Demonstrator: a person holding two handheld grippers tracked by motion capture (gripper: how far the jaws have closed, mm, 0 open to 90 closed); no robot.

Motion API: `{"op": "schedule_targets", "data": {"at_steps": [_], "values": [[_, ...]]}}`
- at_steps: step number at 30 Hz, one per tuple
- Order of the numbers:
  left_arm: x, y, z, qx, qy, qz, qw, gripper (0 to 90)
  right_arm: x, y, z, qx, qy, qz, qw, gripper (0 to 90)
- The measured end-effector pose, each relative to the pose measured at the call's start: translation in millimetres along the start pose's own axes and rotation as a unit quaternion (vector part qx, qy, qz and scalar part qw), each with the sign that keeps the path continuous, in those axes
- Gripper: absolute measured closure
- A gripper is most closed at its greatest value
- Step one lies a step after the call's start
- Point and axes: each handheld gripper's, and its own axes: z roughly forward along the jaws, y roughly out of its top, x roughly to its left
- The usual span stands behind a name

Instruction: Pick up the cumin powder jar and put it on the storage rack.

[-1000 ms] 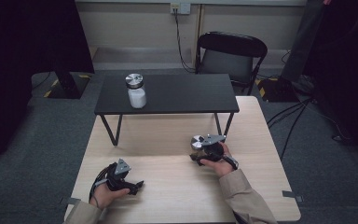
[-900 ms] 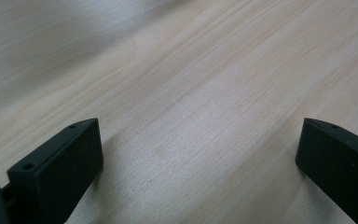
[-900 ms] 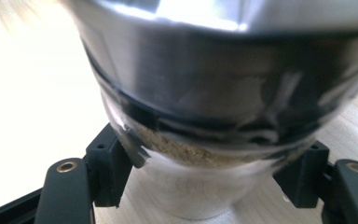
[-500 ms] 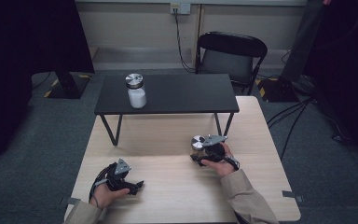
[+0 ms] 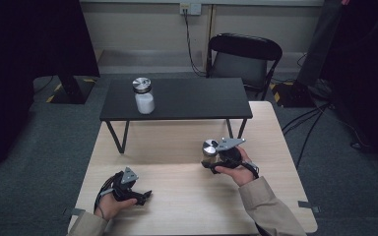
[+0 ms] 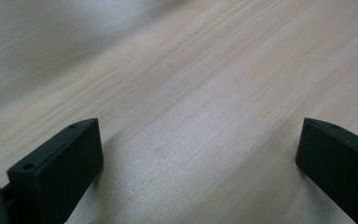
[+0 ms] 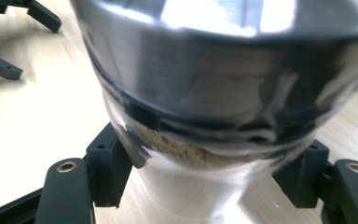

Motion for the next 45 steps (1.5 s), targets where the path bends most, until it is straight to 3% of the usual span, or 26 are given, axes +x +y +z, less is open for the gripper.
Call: {"op": "schedule_targets", "data": {"at_steps": [8, 19, 45], "values": [[-0.1, 0.0, 0.0, 0.0, 0.0, 0.0, 1.0, 0.0, -3.5, 10.6, -16.1, -0.002, 0.014, 0.005, 0.9999, 30.7], [0.0, 0.0, 0.0, 0.0, 0.0, 0.0, 1.0, 0.0, -5.6, 35.4, -45.2, -0.007, 0.013, 0.004, 0.9999, 30.7], [0.0, 0.1, 0.0, 0.0, 0.0, 0.0, 1.0, 0.0, -8.9, 103.0, -81.0, -0.005, 0.012, -0.011, 0.9999, 30.7]]}}
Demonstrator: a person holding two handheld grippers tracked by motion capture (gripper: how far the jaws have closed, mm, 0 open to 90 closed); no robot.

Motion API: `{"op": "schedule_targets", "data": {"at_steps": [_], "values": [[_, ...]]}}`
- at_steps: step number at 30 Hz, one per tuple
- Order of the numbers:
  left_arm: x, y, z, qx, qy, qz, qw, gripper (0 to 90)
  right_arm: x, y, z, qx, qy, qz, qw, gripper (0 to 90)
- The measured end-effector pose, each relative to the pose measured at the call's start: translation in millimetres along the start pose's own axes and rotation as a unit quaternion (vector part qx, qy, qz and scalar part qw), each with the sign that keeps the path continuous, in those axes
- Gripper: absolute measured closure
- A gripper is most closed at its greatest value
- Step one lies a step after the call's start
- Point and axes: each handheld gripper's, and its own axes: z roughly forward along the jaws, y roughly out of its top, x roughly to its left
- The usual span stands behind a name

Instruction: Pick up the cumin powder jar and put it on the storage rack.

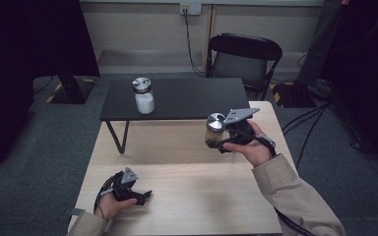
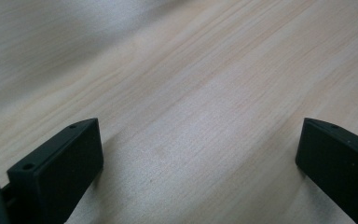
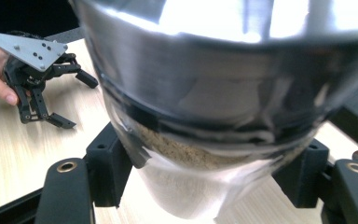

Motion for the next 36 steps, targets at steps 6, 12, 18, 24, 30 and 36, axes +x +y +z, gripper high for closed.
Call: {"op": "schedule_targets", "data": {"at_steps": [6, 12, 18, 24, 30, 36], "values": [[0.0, 0.0, 0.0, 0.0, 0.0, 0.0, 1.0, 0.0, -2.7, 10.5, -4.1, -0.003, -0.005, 0.003, 1.0, 30.7], [0.0, -0.1, 0.0, 0.0, 0.0, 0.0, 1.0, 0.0, -4.9, 23.0, -7.0, 0.002, -0.011, 0.006, 0.9999, 30.7], [-0.3, -0.4, 0.2, -0.001, 0.0, -0.002, 1.0, 0.0, -8.3, 35.1, -11.0, -0.004, -0.019, 0.01, 0.9998, 30.7], [-0.3, -0.6, 0.2, -0.002, 0.0, -0.003, 1.0, 0.0, -11.3, 43.2, -12.1, -0.001, -0.027, 0.013, 0.9996, 30.7], [-0.2, -0.4, 0.2, -0.001, 0.0, -0.002, 1.0, 0.0, -18.6, 53.9, -13.2, 0.001, -0.038, 0.018, 0.9991, 30.7], [-0.1, -0.4, 0.2, -0.001, 0.0, -0.002, 1.0, 0.0, -23.0, 63.9, -12.0, 0.0, -0.048, 0.024, 0.9986, 30.7]]}}
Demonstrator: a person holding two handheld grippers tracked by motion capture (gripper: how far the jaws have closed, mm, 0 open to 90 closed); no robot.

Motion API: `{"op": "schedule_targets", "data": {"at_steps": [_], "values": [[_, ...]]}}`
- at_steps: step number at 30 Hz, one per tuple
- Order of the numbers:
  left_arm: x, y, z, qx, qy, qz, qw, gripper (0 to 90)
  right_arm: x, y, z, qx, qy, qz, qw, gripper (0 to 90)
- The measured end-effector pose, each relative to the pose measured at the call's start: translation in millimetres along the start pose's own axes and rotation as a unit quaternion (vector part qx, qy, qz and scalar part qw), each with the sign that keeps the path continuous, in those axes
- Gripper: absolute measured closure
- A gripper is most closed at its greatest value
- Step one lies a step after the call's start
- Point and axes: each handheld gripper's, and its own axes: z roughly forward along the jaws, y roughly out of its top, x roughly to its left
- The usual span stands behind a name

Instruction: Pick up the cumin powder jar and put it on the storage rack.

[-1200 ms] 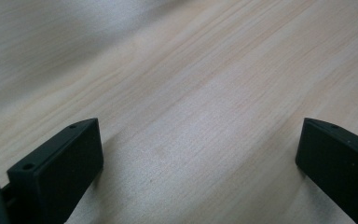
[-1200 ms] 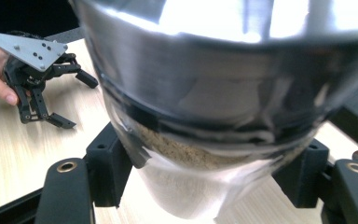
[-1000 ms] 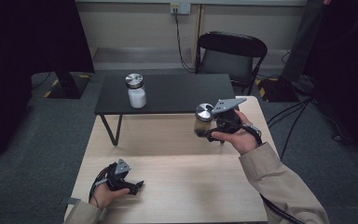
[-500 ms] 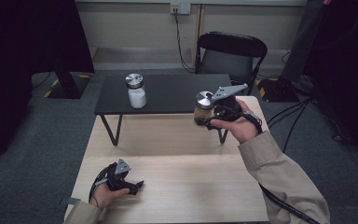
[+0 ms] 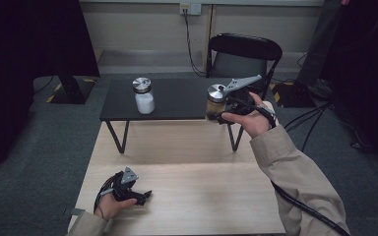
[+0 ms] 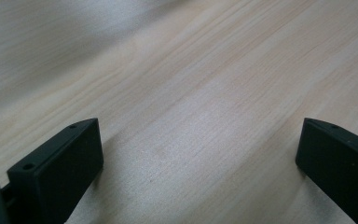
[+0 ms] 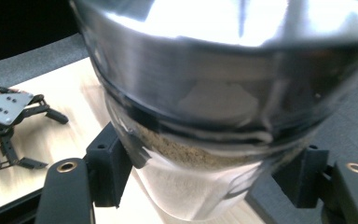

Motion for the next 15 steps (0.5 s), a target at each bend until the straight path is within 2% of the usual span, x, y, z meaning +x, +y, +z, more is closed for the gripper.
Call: {"op": "schedule_targets", "data": {"at_steps": [10, 15], "values": [[0.1, 0.4, -0.2, 0.001, 0.0, 0.0, 1.0, 0.0, -6.7, 8.3, 17.8, 0.006, -0.021, 0.01, 0.9997, 30.7], [0.1, 0.4, -0.2, 0.001, 0.0, 0.0, 1.0, 0.0, -14.1, 7.9, 27.4, 0.008, -0.025, 0.024, 0.9994, 30.7]]}}
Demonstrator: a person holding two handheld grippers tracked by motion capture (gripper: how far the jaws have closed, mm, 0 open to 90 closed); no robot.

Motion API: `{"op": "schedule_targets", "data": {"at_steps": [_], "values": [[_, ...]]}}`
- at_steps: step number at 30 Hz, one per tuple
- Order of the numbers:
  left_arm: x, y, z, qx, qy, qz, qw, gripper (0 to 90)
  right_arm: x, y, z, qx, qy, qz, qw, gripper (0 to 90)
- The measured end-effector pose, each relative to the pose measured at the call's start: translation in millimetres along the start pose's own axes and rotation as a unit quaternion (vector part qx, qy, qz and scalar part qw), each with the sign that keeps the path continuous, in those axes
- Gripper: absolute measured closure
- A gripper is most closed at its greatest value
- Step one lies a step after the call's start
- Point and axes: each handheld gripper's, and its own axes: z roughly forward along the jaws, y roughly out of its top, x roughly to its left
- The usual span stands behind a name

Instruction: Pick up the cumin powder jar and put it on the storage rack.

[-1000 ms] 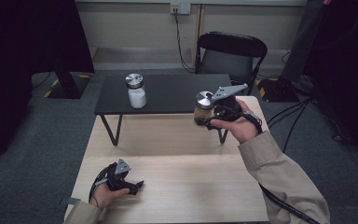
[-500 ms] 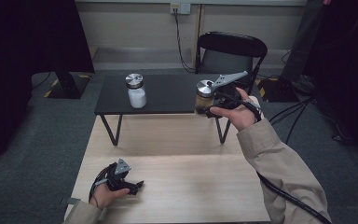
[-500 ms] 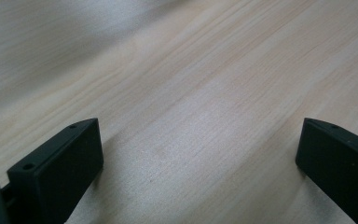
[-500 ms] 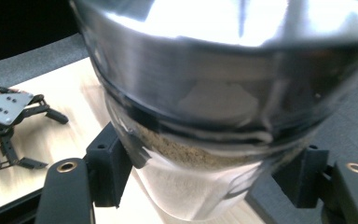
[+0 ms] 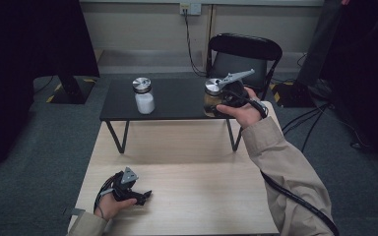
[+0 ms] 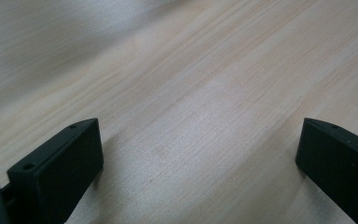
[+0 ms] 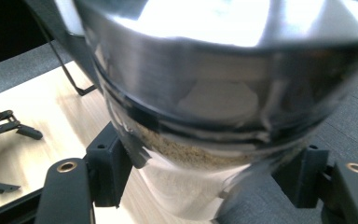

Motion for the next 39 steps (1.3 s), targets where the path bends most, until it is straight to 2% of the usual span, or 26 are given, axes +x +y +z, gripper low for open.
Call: {"op": "schedule_targets", "data": {"at_steps": [13, 18, 22, 25, 28, 33, 35, 39], "values": [[0.0, -0.1, 0.1, 0.0, 0.0, 0.0, 1.0, 0.0, -16.6, 1.4, 18.8, 0.008, -0.016, 0.029, 0.9994, 30.7], [0.1, -0.3, 0.1, -0.001, 0.0, 0.0, 1.0, 0.0, -15.3, 5.6, 21.7, 0.018, -0.019, 0.039, 0.9989, 30.6], [0.4, 0.1, -0.1, 0.001, 0.0, 0.002, 1.0, 0.0, -15.2, 7.0, 25.8, 0.022, -0.018, 0.037, 0.9989, 30.6], [0.5, -0.1, 0.0, 0.0, 0.0, 0.002, 1.0, 0.0, -17.4, 5.3, 28.2, 0.017, -0.019, 0.026, 0.9993, 30.6], [0.5, -0.1, 0.0, 0.0, 0.0, 0.002, 1.0, 0.0, -17.7, 4.3, 29.3, 0.016, -0.021, 0.027, 0.9993, 30.6], [0.4, 0.0, 0.0, 0.0, 0.0, 0.002, 1.0, 0.0, -17.2, 5.2, 29.1, 0.02, -0.022, 0.041, 0.9987, 30.6], [0.5, -0.1, 0.0, 0.0, 0.0, 0.002, 1.0, 0.0, -17.9, 2.5, 30.9, 0.012, -0.023, 0.031, 0.9992, 30.6], [0.5, -0.1, 0.0, 0.0, 0.0, 0.002, 1.0, 0.0, -17.8, 2.3, 31.6, 0.011, -0.024, 0.031, 0.9992, 30.6]]}}
